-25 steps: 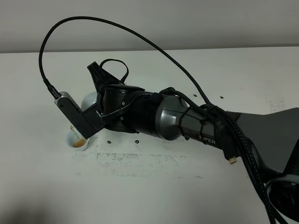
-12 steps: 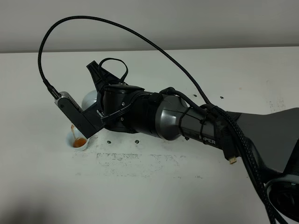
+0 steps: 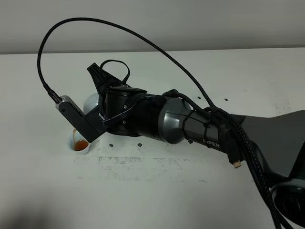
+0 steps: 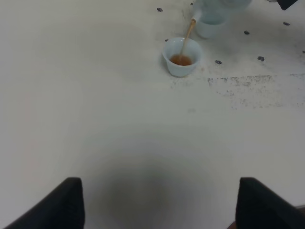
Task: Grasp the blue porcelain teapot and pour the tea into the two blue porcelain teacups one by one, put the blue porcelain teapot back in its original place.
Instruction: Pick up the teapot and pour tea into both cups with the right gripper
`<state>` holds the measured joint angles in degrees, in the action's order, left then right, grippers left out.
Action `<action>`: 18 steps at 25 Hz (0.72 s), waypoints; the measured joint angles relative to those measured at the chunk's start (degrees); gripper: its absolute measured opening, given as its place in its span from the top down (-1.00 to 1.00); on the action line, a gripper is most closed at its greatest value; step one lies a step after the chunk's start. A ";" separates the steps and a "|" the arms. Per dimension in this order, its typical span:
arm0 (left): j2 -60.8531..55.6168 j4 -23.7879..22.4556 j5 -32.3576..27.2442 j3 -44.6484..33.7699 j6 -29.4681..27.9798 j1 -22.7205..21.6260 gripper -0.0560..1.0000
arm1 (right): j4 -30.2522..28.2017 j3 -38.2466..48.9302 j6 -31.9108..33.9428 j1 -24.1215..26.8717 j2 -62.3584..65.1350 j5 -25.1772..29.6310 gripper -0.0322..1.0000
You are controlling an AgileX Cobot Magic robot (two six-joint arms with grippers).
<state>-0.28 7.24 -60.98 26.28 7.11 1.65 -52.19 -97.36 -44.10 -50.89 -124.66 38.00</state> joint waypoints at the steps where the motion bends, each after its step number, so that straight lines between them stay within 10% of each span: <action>1: 0.00 0.00 0.00 0.00 0.00 0.00 -0.30 | 0.00 0.00 -0.13 0.00 0.00 0.00 0.87; 18: 0.00 0.00 0.00 0.00 0.00 0.00 -0.30 | -1.69 0.00 -0.35 0.00 0.00 0.00 0.87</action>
<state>-0.28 7.24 -60.98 26.28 7.11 1.65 -53.88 -97.36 -44.45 -50.89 -124.66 38.00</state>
